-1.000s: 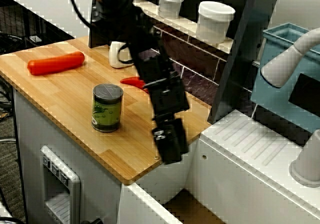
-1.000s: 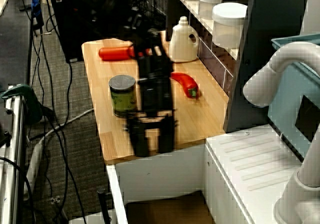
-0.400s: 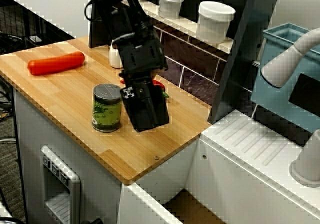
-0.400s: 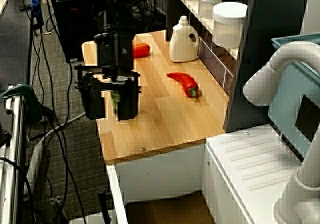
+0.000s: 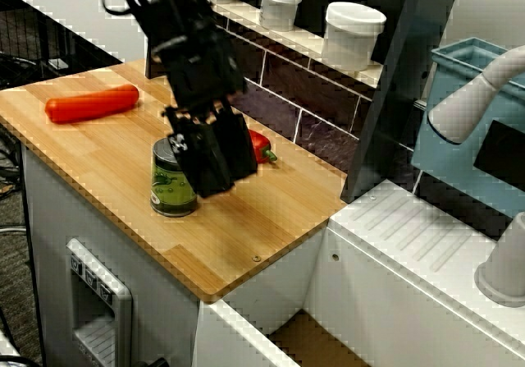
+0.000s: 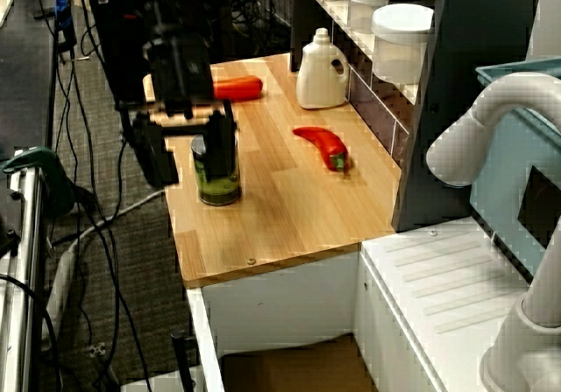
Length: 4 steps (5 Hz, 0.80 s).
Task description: Push into sink
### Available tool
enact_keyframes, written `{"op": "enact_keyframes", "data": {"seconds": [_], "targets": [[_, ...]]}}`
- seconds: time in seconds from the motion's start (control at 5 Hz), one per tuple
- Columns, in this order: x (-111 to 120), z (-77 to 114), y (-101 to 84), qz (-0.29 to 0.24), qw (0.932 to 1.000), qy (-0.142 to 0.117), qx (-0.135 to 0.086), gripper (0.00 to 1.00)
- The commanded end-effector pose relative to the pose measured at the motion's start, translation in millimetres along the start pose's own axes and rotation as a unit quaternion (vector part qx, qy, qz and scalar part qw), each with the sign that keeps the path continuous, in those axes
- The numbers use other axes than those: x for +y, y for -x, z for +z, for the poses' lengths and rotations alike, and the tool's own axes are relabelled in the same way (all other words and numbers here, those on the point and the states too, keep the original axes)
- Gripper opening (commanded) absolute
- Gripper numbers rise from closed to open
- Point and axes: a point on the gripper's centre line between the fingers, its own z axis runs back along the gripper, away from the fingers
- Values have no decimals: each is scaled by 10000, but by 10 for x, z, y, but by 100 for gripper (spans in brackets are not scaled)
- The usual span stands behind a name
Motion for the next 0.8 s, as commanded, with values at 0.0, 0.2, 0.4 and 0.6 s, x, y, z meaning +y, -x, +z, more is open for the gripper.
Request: {"op": "enact_keyframes", "data": {"seconds": [0.0,0.2,0.4,0.6], "targets": [[-29,502,47,-737,9972,-2,128,100],[67,837,211,-878,9957,122,263,100],[195,1061,399,-960,9948,113,319,100],[338,1207,637,-1037,9933,-14,512,100]]}}
